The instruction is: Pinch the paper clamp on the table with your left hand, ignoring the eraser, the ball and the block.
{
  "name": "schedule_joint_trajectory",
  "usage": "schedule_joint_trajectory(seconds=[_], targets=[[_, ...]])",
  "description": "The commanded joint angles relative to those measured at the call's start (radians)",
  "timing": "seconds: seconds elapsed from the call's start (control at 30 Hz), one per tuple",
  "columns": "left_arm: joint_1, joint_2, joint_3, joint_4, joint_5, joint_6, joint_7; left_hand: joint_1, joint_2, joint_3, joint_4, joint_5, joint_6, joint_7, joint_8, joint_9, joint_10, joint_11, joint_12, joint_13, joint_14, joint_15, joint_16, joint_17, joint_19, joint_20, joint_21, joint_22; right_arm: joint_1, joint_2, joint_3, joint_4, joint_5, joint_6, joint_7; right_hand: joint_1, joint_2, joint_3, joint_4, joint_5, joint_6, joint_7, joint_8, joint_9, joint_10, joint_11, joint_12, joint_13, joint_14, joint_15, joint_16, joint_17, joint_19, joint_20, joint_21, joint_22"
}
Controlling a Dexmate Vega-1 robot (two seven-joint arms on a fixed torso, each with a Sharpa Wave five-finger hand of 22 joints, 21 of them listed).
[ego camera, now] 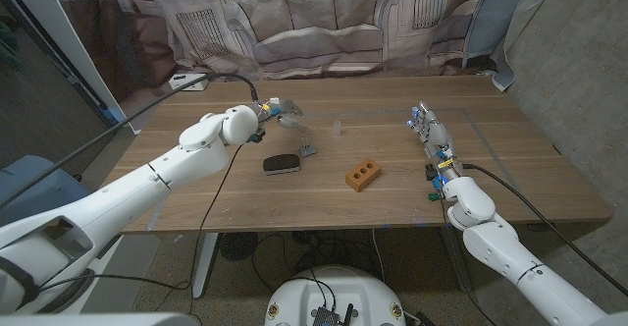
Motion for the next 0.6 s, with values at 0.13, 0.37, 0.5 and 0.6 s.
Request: schedule_joint_trajectory(seconds=[0.13, 0.37, 0.5, 0.6], targets=[[0.132, 0.01, -0.115, -0.041, -0.162, -0.039, 0.196, -0.018, 0.003, 0.003, 0.004, 0.005, -0.028, 0.006, -0.003, 0.001, -0.016, 0.007, 0.008, -0.002, -0.014, 0.001, 0.007, 0.002, -0.002, -0.01, 0.001, 0.003, 0.034, 0.01, -0.012, 0.035, -0.02, 0.029, 0.017, 0.015, 0.0, 0.0, -0.003, 0.005, -0.002, -0.004, -0.004, 0.004, 0.002, -0.008, -0.001, 0.003, 0.001, -0.001, 0.001, 0.005, 0.003, -0.004, 0.008, 0.003], [0.166, -0.054, -0.161, 0.03, -0.284, -0.148, 0.314, -0.05, -0.008, -0.011, 0.012, -0.001, 0.003, -0.009, 0.014, -0.001, 0.004, -0.011, 0.022, -0.009, -0.002, -0.012, 0.016, 0.003, -0.016, -0.021, 0.0, 0.002, 0.037, -0.026, 0.005, 0.048, 0.011, 0.036, 0.073, 0.016, -0.001, 0.0, -0.004, 0.005, -0.001, -0.005, -0.003, 0.004, 0.002, -0.011, -0.001, 0.003, 0.001, -0.002, 0.001, 0.004, 0.004, -0.003, 0.008, 0.003], [0.145, -0.088, -0.151, 0.066, -0.318, -0.162, 0.335, -0.074, -0.019, -0.023, 0.018, -0.004, 0.021, -0.005, 0.02, -0.003, 0.015, -0.007, 0.028, -0.014, 0.007, -0.011, 0.019, 0.003, -0.018, -0.019, 0.002, 0.002, 0.039, -0.047, 0.021, 0.067, 0.029, 0.041, 0.1, 0.016, -0.001, -0.001, -0.003, 0.004, 0.027, -0.003, 0.008, 0.005, 0.013, -0.004, 0.003, 0.003, 0.003, -0.001, 0.001, 0.005, 0.004, -0.002, 0.007, 0.003], [0.134, -0.097, -0.139, 0.074, -0.324, -0.158, 0.347, -0.079, -0.02, -0.026, 0.02, -0.005, 0.025, -0.005, 0.021, -0.003, 0.018, -0.005, 0.029, -0.015, 0.011, -0.01, 0.021, 0.003, -0.016, -0.018, 0.003, 0.002, 0.044, -0.054, 0.027, 0.085, 0.054, 0.044, 0.133, 0.016, -0.001, -0.001, -0.003, 0.004, 0.039, -0.005, 0.013, 0.006, 0.017, -0.005, 0.004, 0.003, 0.007, -0.002, 0.003, 0.005, 0.007, -0.001, 0.007, 0.003]])
